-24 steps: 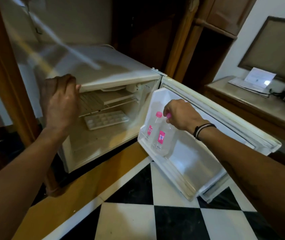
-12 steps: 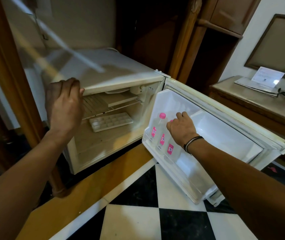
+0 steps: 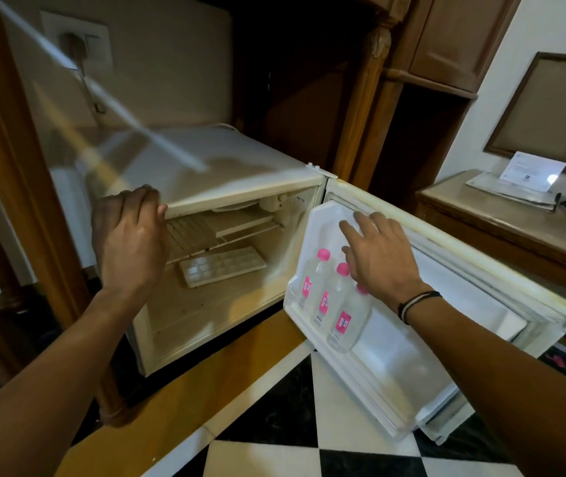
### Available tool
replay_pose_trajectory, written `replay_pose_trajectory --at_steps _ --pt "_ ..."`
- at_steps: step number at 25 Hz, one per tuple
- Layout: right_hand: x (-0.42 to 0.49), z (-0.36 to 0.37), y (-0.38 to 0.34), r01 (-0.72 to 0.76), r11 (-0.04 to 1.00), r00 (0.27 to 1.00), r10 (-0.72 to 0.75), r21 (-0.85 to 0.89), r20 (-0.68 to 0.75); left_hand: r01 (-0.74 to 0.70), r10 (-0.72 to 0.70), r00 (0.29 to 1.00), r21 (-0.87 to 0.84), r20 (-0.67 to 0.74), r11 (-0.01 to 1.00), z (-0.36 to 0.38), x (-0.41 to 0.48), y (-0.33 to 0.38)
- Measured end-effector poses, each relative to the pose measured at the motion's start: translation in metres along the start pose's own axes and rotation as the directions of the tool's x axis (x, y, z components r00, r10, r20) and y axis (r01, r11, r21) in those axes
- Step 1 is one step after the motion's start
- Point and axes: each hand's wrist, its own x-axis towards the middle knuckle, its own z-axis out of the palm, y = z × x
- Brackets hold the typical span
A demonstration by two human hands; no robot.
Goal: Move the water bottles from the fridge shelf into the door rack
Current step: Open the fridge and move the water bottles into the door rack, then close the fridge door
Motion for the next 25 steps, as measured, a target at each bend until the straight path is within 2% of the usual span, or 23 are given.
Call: replay_pose_trajectory --at_steps 2,4,7,14,19,22,25 --pt "-0.004 -0.004 0.02 -0.126 0.992 0.991 0.124 0.025 0.046 -0.023 0.023 1.0 -0.003 -0.004 1.0 -0.003 0.002 0.001" --pt "-0.01 -0.003 0.031 -0.218 0.976 0.961 0.212 0.014 0.179 -0.027 0.027 1.0 -0.03 0.016 0.999 -0.006 0.004 0.004" --pt "-0.015 -0.003 0.034 -0.227 0.974 0.924 0.215 0.002 0.316 -0.033 0.033 0.999 -0.018 0.018 0.999 -0.011 0.004 0.006" --pt "-0.011 -0.014 0.014 -0.197 0.974 0.899 0.225 -0.112 0.375 -0.047 0.047 0.997 0.0 0.055 0.999 -0.018 0.006 0.01" --pt "-0.005 -0.05 -0.017 -0.14 0.98 0.891 0.188 -0.144 0.413 -0.05 0.047 0.997 0.039 0.064 0.998 -0.027 0.007 0.011" --pt "0.007 -0.077 -0.033 -0.189 0.98 0.897 0.195 -0.055 0.397 -0.044 0.041 0.996 0.034 0.083 0.998 -0.036 0.01 0.015" --pt "0.027 -0.098 -0.044 -0.206 0.97 0.904 0.138 0.127 0.406 -0.031 0.018 0.988 0.081 0.155 0.996 -0.048 0.017 0.018"
